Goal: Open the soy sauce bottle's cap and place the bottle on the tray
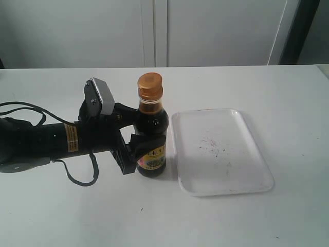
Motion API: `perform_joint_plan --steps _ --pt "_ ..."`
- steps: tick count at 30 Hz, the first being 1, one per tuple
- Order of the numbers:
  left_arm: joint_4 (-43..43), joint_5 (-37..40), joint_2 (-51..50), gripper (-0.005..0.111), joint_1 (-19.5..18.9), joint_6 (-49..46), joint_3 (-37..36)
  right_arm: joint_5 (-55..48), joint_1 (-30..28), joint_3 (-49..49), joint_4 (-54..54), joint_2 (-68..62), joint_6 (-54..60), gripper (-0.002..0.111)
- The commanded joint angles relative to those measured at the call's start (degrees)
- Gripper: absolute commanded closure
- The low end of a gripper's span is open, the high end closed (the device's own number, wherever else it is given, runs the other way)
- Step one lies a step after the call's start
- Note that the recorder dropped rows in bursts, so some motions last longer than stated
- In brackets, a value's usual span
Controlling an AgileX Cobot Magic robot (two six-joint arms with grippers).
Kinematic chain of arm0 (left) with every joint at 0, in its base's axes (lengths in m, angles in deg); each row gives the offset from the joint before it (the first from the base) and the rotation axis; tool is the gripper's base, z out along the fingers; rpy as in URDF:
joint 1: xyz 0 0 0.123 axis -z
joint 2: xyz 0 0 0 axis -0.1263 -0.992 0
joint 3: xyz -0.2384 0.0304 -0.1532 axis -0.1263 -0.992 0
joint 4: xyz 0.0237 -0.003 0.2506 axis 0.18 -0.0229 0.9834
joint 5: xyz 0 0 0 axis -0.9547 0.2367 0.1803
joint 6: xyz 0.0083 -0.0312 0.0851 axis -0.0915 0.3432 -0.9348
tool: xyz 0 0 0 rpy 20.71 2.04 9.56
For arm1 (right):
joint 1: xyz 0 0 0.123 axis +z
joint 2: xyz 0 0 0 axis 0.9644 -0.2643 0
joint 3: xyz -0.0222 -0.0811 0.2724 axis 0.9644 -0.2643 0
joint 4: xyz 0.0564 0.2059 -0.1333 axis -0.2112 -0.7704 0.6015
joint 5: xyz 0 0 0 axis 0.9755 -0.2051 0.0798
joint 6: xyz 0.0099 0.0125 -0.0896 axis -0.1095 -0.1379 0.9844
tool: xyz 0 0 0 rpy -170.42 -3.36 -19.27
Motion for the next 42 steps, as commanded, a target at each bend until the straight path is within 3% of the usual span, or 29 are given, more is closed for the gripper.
perform_joint_plan --steps 1,20,31,35,39,42 --pt "0.5 -0.2 0.2 0.107 0.1 -0.7 -0.2 2.0 0.5 0.3 2.7 -4.7 -0.2 0.108" --pt "0.5 -0.2 0.2 0.107 0.1 -0.7 -0.2 1.3 13.1 0.2 6.4 -21.0 10.8 0.108" --pt "0.5 -0.2 0.2 0.107 0.1 -0.7 -0.2 5.4 18.2 0.2 -3.4 -29.6 33.1 0.108" --pt "0.3 -0.2 0.2 0.107 0.1 -0.7 -0.2 11.3 20.5 0.1 -5.4 -35.8 38.3 0.108" --pt "0.3 -0.2 0.2 0.107 0.1 -0.7 -0.2 19.0 25.8 0.1 -19.1 -41.0 59.7 0.108" --pt "0.3 -0.2 0.2 0.107 0.1 -0.7 -0.2 23.4 28.8 0.1 -19.4 -42.8 65.0 0.108"
